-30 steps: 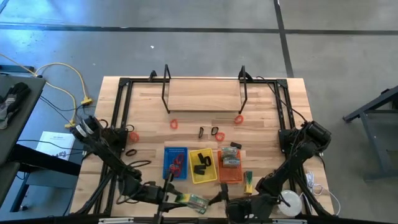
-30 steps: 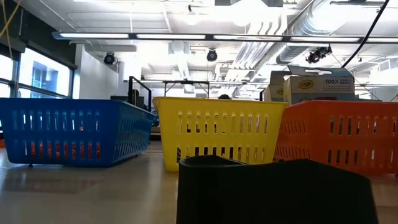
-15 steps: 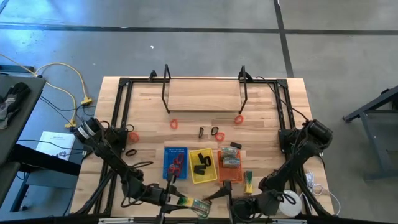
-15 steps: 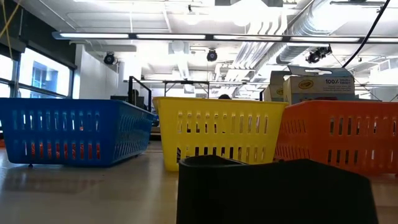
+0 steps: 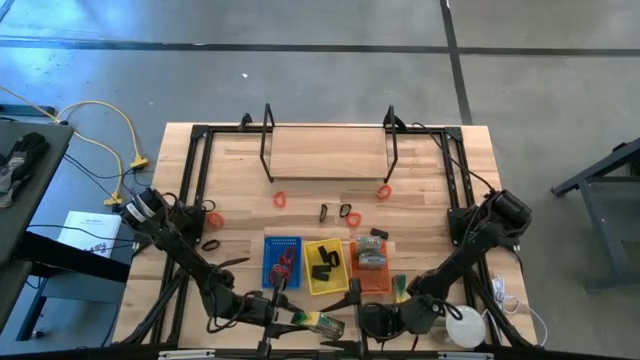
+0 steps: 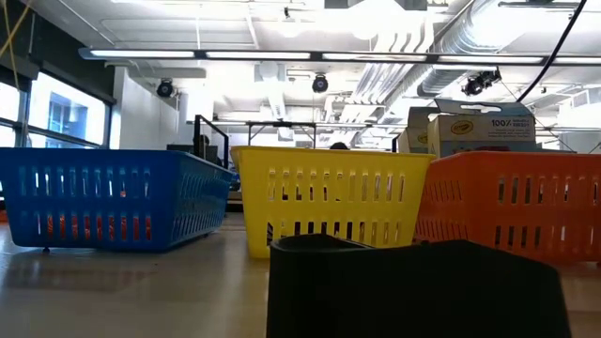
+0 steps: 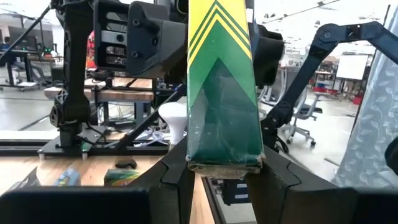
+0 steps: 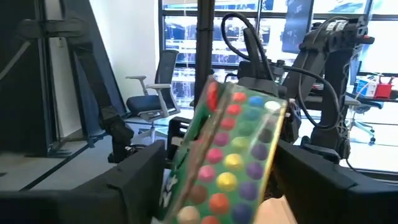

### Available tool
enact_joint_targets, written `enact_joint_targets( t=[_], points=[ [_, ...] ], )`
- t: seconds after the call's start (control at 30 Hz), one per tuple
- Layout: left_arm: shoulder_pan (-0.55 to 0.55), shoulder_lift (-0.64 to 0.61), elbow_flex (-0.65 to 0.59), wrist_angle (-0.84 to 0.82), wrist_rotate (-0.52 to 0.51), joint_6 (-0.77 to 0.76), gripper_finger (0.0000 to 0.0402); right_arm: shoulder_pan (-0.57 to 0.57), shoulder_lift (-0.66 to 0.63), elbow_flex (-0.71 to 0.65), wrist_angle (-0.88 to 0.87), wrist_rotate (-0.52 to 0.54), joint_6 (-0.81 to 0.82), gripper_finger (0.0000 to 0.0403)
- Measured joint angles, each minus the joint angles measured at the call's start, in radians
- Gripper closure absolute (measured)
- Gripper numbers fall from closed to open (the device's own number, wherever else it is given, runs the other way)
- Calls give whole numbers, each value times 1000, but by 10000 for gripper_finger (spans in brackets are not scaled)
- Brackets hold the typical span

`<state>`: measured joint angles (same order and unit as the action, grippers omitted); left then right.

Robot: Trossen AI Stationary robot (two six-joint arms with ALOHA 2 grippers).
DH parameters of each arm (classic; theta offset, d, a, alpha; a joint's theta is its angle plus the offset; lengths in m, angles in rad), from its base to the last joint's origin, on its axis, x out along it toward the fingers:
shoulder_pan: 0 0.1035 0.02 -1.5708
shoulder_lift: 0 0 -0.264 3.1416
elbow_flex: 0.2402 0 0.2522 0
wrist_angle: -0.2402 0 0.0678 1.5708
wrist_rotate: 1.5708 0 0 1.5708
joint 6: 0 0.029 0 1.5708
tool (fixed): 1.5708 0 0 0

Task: Pick & Place Office Desk Supplies
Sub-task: Put the crayon box into the orange basket

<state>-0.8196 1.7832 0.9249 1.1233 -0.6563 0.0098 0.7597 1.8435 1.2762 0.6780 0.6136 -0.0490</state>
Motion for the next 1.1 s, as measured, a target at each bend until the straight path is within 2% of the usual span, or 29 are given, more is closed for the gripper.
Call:
enact_joint_targets(
  t=[0.4,0.5,0.63,0.77,1.1],
  points=[
    [-2,0,0,-7,-4,-23,283,-2,0,0,-20,20,5,309],
    [-1,0,0,-13,-5,-33,282,-1,0,0,-31,41,6,314],
    [-1,0,0,-13,-61,-60,281,-2,-1,0,-35,45,8,314],
    [-2,0,0,-17,-88,-21,274,-2,-1,0,-47,48,-1,308],
    [-3,0,0,-30,-109,18,195,-7,-1,1,-173,34,101,315]
  ],
)
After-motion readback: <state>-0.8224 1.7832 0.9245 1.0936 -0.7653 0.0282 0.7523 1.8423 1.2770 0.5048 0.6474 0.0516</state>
